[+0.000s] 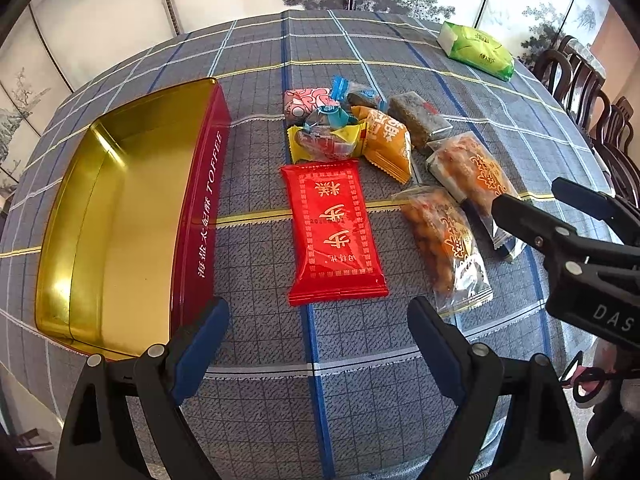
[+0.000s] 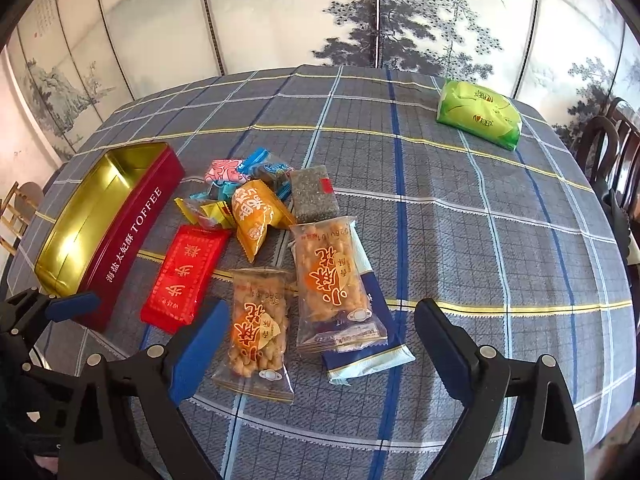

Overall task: Organize snacks
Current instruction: 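Grasp the clear orange-labelled snack bag with the right tool, then lift the snack bag with the right tool while the left tool grasps the red packet, then carry the red packet into the gold tin and open the left tool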

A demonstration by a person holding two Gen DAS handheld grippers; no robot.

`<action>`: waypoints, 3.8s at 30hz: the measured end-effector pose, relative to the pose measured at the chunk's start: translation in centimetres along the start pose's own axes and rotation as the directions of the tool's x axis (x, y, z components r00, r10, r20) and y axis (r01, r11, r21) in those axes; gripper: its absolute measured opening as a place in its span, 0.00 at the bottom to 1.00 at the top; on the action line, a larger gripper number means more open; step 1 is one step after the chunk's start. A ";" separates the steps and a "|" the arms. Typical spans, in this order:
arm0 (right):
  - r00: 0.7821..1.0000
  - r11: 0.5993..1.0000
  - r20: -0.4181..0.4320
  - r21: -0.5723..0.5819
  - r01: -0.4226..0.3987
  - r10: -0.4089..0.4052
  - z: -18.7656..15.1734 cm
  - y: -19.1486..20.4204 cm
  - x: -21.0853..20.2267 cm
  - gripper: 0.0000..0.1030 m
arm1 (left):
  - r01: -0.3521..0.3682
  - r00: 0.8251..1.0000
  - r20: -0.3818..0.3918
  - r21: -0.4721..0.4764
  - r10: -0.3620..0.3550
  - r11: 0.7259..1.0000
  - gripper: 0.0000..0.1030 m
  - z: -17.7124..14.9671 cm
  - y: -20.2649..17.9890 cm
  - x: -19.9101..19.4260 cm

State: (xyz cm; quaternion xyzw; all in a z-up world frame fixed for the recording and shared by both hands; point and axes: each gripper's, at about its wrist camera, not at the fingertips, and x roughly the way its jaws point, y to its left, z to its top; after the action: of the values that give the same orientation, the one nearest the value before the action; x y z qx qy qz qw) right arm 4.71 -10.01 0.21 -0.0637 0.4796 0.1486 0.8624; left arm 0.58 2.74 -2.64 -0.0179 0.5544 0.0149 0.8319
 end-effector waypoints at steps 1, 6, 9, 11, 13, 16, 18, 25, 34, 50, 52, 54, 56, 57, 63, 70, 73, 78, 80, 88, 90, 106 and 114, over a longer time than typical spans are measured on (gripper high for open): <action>1.000 1.000 -0.004 -0.001 -0.003 0.003 0.1 -0.1 0.2 0.86 | 0.004 1.000 0.005 -0.005 -0.004 1.000 0.84 0.1 0.2 -0.1; 1.000 1.000 -0.018 -0.014 0.000 -0.001 0.3 -0.4 1.4 0.78 | 0.020 1.000 0.015 -0.011 -0.020 1.000 0.80 0.5 0.5 -0.2; 1.000 1.000 -0.027 -0.020 0.001 -0.002 0.7 -0.6 2.4 0.75 | 0.026 1.000 0.015 -0.013 -0.025 1.000 0.75 0.6 0.7 -0.1; 0.999 1.000 -0.034 -0.024 -0.003 0.002 0.8 -0.7 3.0 0.71 | 0.037 0.999 0.016 -0.013 -0.036 0.999 0.74 0.9 0.7 -0.1; 0.999 1.000 -0.041 -0.028 0.000 -0.001 1.1 -0.8 3.6 0.69 | 0.043 0.999 0.019 -0.008 -0.043 0.999 0.71 1.0 0.7 0.0; 0.999 0.999 -0.050 -0.039 0.002 -0.004 1.4 -0.8 4.5 0.64 | 0.038 0.999 0.016 -0.001 -0.038 0.999 0.69 1.3 0.6 0.2; 0.998 0.999 -0.059 -0.042 -0.004 0.001 1.6 -0.8 5.0 0.61 | 0.035 0.999 0.010 0.001 -0.035 0.999 0.65 1.5 0.6 0.4; 0.998 0.999 -0.065 -0.049 -0.009 0.006 1.6 -1.2 5.6 0.49 | 0.024 1.000 0.016 0.016 -0.024 1.000 0.65 2.3 0.5 0.3; 0.999 0.999 -0.040 0.033 -0.013 0.014 1.4 -3.9 4.8 0.38 | 0.063 0.998 -0.010 0.045 -0.063 0.997 0.65 3.3 -0.3 0.6; 0.995 0.988 -0.064 0.134 0.079 -0.071 0.0 -9.3 5.4 0.37 | 0.141 0.977 -0.158 -0.028 -0.144 0.990 0.43 6.3 -0.4 3.9; 0.996 0.987 -0.059 0.144 0.072 -0.064 -0.1 -9.4 5.3 0.38 | 0.132 0.976 -0.171 -0.035 -0.136 0.991 0.41 6.9 -0.5 4.4; 0.997 0.987 -0.057 0.148 0.069 -0.061 -0.1 -9.4 5.3 0.38 | 0.133 0.974 -0.181 -0.042 -0.138 0.990 0.40 7.2 -0.5 4.8; 0.997 0.987 -0.055 0.148 0.069 -0.061 -0.1 -9.4 5.3 0.38 | 0.121 0.977 -0.175 -0.027 -0.124 0.992 0.39 7.6 -0.7 5.0; 0.997 0.986 -0.054 0.150 0.068 -0.060 -0.2 -9.4 5.3 0.38 | 0.115 0.978 -0.174 -0.021 -0.117 0.993 0.39 7.6 -0.8 5.0; 0.997 0.986 -0.047 0.153 0.064 -0.057 -0.2 -9.5 5.3 0.38 | 0.093 0.984 -0.151 -0.001 -0.092 0.996 0.39 7.8 -1.2 5.1; 0.997 0.986 -0.047 0.152 0.067 -0.060 -0.2 -9.4 5.2 0.39 | 0.085 0.987 -0.139 -0.007 -0.085 0.996 0.43 6.8 -0.8 4.4; 0.997 0.987 -0.045 0.145 0.073 -0.068 -0.3 -9.2 5.1 0.39 | 0.083 0.988 -0.132 -0.013 -0.084 0.996 0.53 6.5 -0.7 4.3; 0.997 0.987 -0.044 0.144 0.075 -0.069 -0.3 -9.1 5.2 0.40 | 0.065 0.987 -0.146 -0.026 -0.068 0.998 0.56 5.8 -0.2 4.7; 0.997 0.987 -0.043 0.145 0.075 -0.069 -0.3 -9.2 5.2 0.40 | 0.063 0.986 -0.153 -0.029 -0.067 0.998 0.56 5.8 -0.2 4.9; 0.996 0.987 -0.045 0.137 0.079 -0.074 -0.3 -9.0 5.2 0.40 | 0.022 0.988 -0.151 0.008 -0.021 1.000 0.50 6.7 -0.9 6.2; 0.996 0.988 -0.047 0.133 0.082 -0.077 -0.2 -8.9 5.2 0.40 | 0.010 0.990 -0.143 0.024 -0.006 1.000 0.47 6.6 -1.0 6.2; 0.989 0.988 -0.076 0.082 0.131 -0.125 -0.1 -8.3 5.6 0.40 | 0.086 0.984 -0.158 0.048 -0.077 0.995 0.40 2.9 0.2 3.4; 0.986 0.989 -0.116 0.079 0.128 -0.119 0.4 -8.4 5.8 0.40 | 0.147 0.984 -0.112 0.080 -0.138 0.986 0.40 1.9 1.1 -0.5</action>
State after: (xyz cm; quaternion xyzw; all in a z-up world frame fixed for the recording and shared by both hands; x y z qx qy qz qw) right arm 10.62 -16.77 -4.75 -0.0642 0.5278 0.0702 0.8440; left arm 2.10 3.91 -1.44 -0.0216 0.5952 -0.0703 0.8002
